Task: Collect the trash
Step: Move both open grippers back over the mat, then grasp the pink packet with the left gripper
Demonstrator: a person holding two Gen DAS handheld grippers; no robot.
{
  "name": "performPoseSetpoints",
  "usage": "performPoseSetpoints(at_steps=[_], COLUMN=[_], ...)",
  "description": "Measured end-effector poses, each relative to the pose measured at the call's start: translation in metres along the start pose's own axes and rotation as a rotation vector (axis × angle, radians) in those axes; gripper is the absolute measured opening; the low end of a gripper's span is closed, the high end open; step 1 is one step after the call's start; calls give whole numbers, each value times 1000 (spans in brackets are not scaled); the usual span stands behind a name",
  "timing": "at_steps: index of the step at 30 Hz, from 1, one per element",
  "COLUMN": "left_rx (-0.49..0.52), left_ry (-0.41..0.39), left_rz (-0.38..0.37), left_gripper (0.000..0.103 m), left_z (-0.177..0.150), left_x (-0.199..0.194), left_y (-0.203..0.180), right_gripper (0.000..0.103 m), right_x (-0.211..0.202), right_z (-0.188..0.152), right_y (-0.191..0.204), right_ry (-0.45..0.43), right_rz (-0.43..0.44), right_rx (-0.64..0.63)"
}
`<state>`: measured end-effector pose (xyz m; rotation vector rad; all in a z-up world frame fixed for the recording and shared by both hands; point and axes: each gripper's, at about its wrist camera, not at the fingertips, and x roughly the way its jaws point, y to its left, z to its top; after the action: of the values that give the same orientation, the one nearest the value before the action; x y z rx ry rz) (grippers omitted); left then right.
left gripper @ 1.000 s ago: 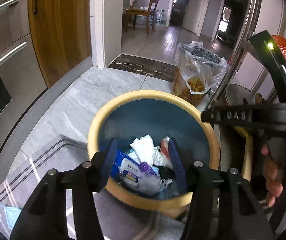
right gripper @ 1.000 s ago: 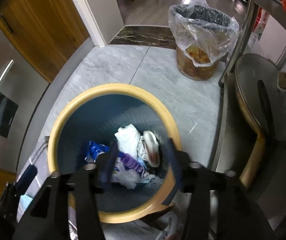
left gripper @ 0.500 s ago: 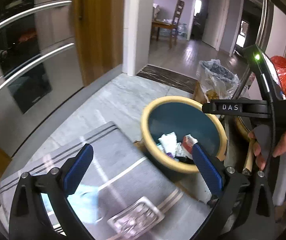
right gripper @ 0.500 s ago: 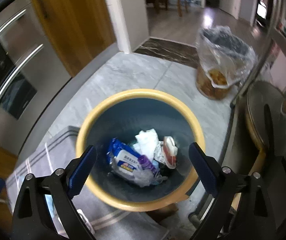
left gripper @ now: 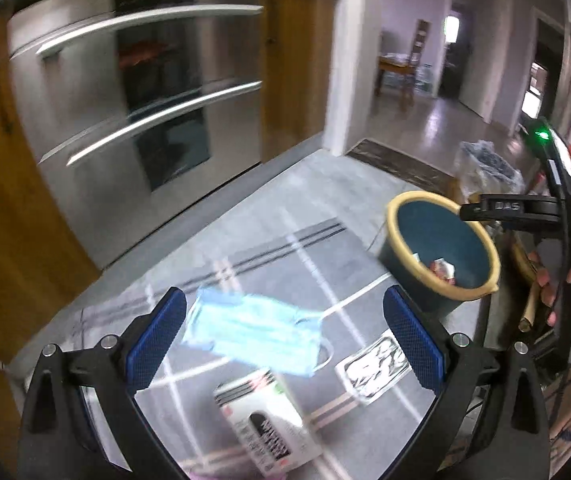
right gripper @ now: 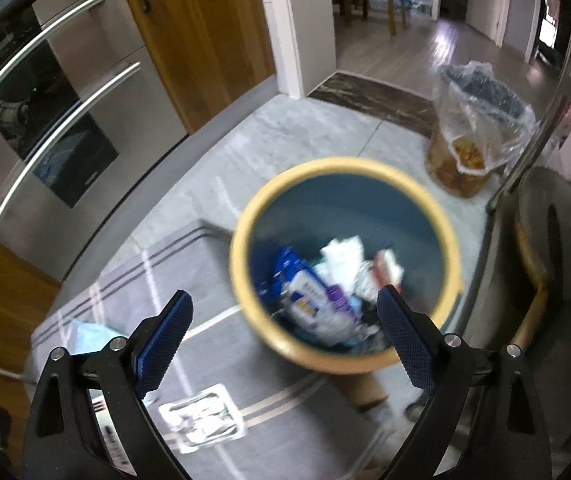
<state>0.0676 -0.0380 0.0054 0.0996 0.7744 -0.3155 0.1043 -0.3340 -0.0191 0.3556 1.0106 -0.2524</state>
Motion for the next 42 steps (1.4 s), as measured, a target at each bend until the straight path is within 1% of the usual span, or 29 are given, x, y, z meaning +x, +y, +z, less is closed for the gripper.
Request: performPoseSetpoints(at_steps=[4, 7, 11, 15, 17, 19, 22, 28, 29, 30, 31, 33, 34, 36, 37, 41, 42], left_rx=[-77, -97, -93, -67, -75, -79, -57, -60, -62, -65, -65, -71, -74, -61, -41, -3, 1], left_ry=[34, 54, 90, 132, 162, 172, 188, 295, 319, 335, 367, 403, 427, 461, 484, 524, 524], left_rz=[26, 49, 76, 119, 136, 137, 140, 132, 132, 130, 131, 136, 133, 131, 133, 129, 130], left_gripper=[97, 97, 97, 97, 97, 97, 97, 95, 93, 87, 84, 73, 71, 58, 54, 35, 35], left_z=[-19, -36, -59, -82, -93, -101, -113, -141, -146, -150, -156, -163, -168, -174, -179, -187, -188], left_x=[-6, -13, -19, -17, -13, -14, -16, -5, -3, 0, 6, 13, 19, 27, 32, 43, 45], left_y=[26, 38, 47, 55, 62, 64, 66, 63, 62, 61, 60, 60, 60, 57, 54, 48, 47], right_gripper=[93, 93, 93, 93, 93, 93, 93, 93, 93, 93, 93, 93, 93, 93, 93, 93, 93], right_x=[-2, -4, -6, -4, -2, -3, 1, 11, 12, 13, 12, 10, 10, 9, 10, 12, 12], right_z=[-15, -24, -42, -62, -71, -78, -85, -87, -87, -88, -88, -89, -89, -88, -87, -85, -85], right_y=[24, 43, 69, 87, 96, 102, 107, 112, 113, 114, 116, 118, 119, 117, 116, 110, 109], right_ry=[31, 32, 38, 89, 115, 119, 141, 171, 177, 181, 180, 172, 167, 166, 169, 183, 184], right_rz=[31, 31, 33, 69, 82, 81, 77, 79, 84, 90, 94, 94, 92, 92, 96, 107, 110], right_rx=[-26, -67, -126, -133, -143, -148, -162, -140, -139, -138, -141, -150, -154, -151, -144, -111, -106])
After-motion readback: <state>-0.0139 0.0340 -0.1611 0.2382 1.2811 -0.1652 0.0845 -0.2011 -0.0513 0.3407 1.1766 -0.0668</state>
